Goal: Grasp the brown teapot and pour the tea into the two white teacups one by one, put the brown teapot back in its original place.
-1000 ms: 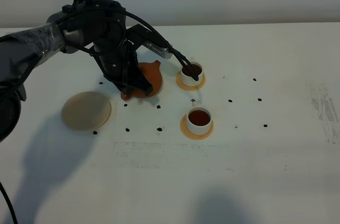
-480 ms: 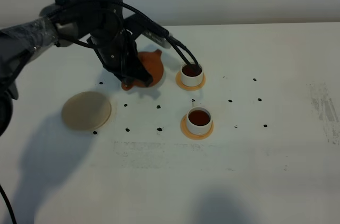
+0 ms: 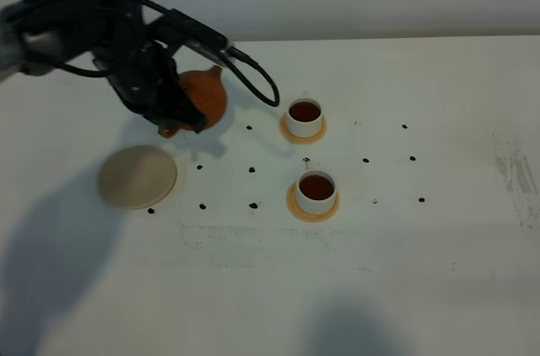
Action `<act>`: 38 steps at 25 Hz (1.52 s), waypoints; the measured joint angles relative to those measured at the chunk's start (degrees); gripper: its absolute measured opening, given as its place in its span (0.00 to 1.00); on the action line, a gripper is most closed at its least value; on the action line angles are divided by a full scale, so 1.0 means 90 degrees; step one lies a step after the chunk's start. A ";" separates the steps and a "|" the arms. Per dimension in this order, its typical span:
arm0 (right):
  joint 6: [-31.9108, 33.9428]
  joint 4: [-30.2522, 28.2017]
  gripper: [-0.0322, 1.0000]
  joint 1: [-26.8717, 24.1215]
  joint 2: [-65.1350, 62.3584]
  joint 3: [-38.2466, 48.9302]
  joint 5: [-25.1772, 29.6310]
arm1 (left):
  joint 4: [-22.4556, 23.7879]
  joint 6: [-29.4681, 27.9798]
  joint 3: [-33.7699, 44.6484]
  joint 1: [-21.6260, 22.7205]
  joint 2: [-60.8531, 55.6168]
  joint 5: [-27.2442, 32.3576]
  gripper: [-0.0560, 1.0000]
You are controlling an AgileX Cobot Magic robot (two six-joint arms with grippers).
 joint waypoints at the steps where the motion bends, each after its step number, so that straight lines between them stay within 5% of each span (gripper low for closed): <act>1: 0.0000 0.0000 0.46 0.0000 0.0000 0.0000 0.0000 | -0.0008 -0.0048 0.0165 0.0031 -0.0200 -0.0021 0.16; 20: 0.0000 0.0005 0.46 0.0000 0.0000 0.0000 0.0000 | -0.0168 -0.0524 0.2481 0.0749 -0.1328 -0.0022 0.16; 38: 0.0000 0.0005 0.46 0.0000 0.0000 0.0000 0.0000 | -0.0230 -0.0510 0.2631 0.0965 -0.1031 -0.0685 0.16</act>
